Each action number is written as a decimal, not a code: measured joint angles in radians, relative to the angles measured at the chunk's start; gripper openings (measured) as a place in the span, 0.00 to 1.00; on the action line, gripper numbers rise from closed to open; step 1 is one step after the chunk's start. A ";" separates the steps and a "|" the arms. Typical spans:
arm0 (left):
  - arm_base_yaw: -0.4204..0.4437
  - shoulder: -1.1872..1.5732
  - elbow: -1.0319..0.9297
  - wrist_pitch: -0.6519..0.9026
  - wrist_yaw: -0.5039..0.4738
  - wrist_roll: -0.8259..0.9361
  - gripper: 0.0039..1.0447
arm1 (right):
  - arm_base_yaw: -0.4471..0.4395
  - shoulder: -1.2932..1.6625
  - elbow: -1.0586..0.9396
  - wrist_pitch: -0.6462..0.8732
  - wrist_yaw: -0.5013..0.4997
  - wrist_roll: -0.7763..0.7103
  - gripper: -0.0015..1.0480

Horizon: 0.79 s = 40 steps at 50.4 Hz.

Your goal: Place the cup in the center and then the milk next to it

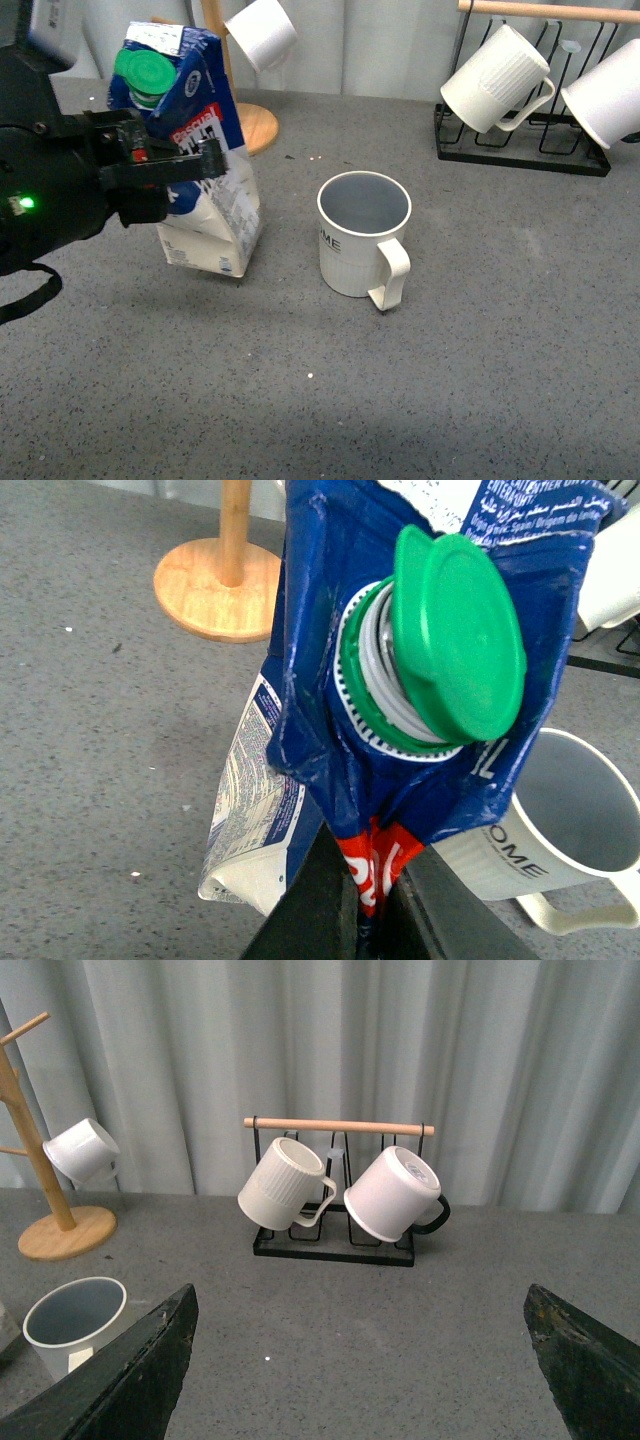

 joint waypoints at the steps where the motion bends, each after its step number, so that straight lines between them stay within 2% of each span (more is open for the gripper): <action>1: -0.010 0.005 0.005 0.000 -0.005 -0.004 0.03 | 0.000 0.000 0.000 0.000 0.000 0.000 0.91; 27: -0.100 0.111 0.074 -0.016 -0.064 -0.045 0.03 | 0.000 0.000 0.000 0.000 0.000 0.000 0.91; 29: -0.102 0.112 0.079 -0.020 -0.066 -0.052 0.08 | 0.000 0.000 0.000 0.000 0.000 0.000 0.91; 32: -0.103 0.112 0.085 -0.025 -0.068 -0.053 0.23 | 0.000 0.000 0.000 0.000 0.000 0.000 0.91; 40: -0.104 0.111 0.091 -0.045 -0.060 -0.053 0.52 | 0.000 0.000 0.000 0.000 0.000 0.000 0.91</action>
